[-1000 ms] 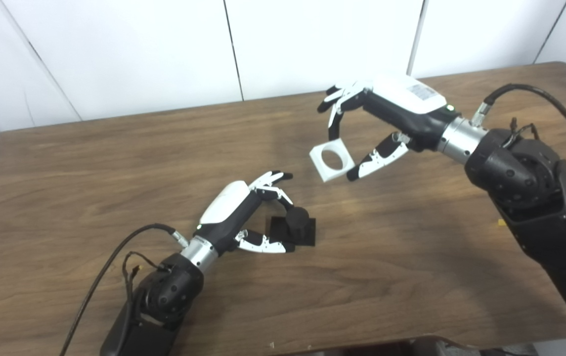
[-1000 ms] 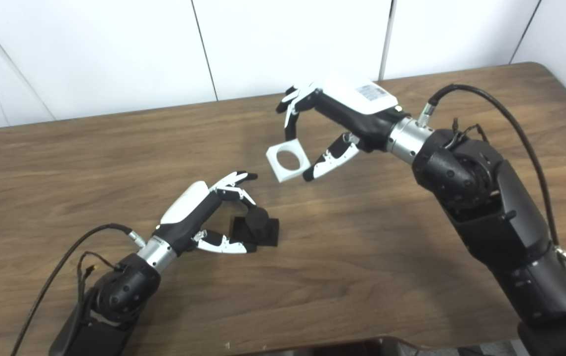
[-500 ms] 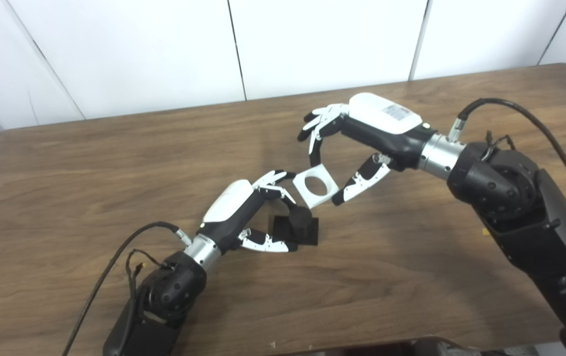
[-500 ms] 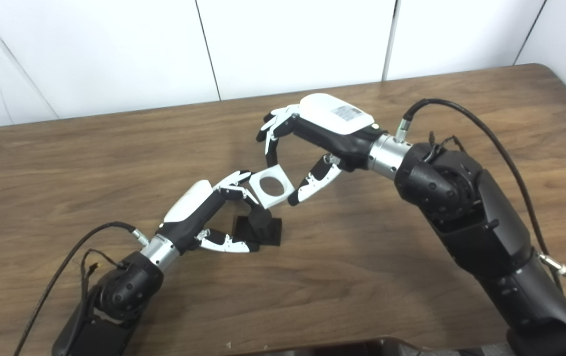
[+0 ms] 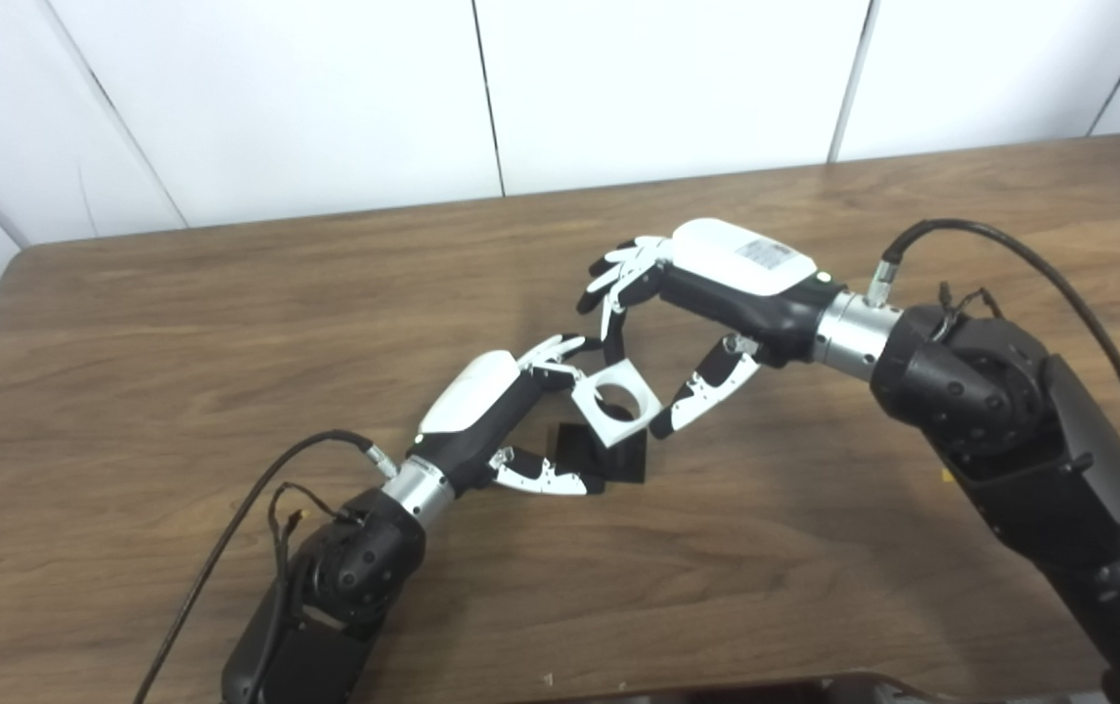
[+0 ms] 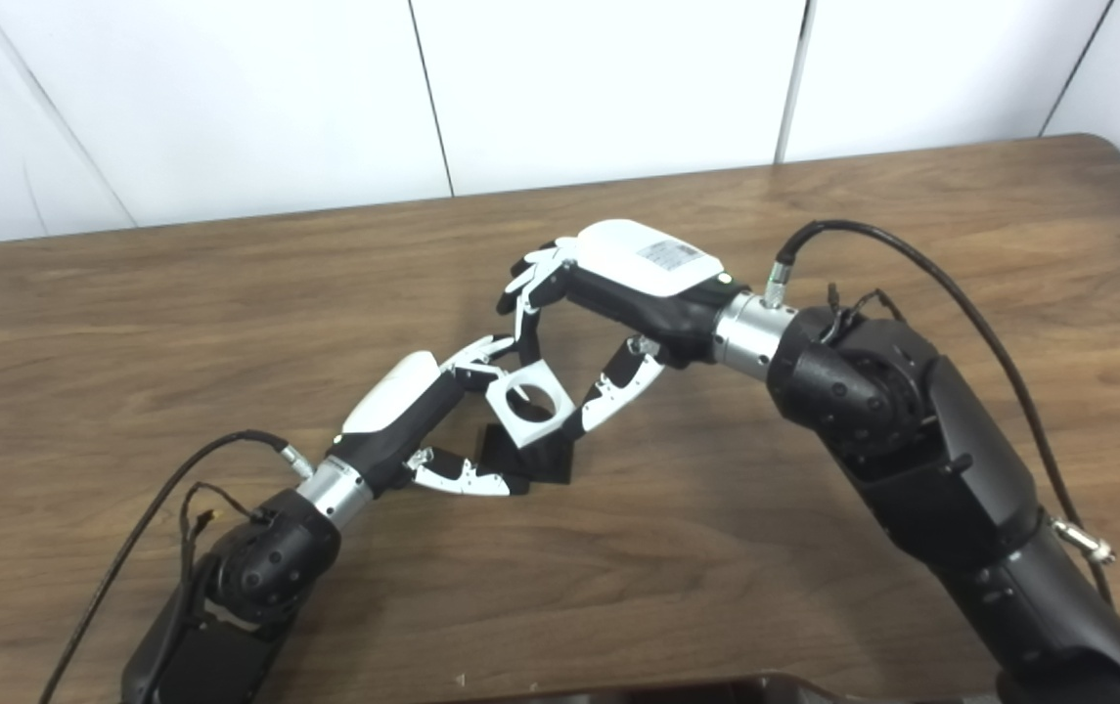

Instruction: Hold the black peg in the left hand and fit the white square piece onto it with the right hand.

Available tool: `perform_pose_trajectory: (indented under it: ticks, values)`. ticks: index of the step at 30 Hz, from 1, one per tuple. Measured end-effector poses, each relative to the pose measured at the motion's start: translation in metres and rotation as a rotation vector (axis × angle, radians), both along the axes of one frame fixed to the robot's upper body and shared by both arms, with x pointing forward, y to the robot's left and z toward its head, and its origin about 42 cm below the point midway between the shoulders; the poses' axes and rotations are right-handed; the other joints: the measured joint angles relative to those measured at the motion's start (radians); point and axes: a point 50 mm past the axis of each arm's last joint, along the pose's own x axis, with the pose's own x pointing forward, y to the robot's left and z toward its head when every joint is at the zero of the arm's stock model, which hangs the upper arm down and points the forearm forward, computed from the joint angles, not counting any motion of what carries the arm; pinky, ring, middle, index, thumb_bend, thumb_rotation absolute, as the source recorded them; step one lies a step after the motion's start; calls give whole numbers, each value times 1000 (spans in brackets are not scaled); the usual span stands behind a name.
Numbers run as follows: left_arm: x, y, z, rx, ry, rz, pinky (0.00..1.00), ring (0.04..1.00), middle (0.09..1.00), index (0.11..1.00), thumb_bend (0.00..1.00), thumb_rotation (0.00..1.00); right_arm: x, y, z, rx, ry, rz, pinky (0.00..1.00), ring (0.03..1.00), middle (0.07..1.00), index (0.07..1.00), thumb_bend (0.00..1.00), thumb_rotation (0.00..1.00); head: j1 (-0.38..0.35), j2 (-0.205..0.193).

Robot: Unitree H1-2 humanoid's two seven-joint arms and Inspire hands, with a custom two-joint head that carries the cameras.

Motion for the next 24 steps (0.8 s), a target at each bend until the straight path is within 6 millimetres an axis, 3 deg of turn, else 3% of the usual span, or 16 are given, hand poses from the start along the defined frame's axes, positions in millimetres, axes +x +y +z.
perform_pose_trajectory:
  ticks: [24]
  values:
    - [-1,-2,1,2,6,5,847,979,939,495,519,81,8,5,-19,-36,61,5,923,887,792,479,520,139,5,11]
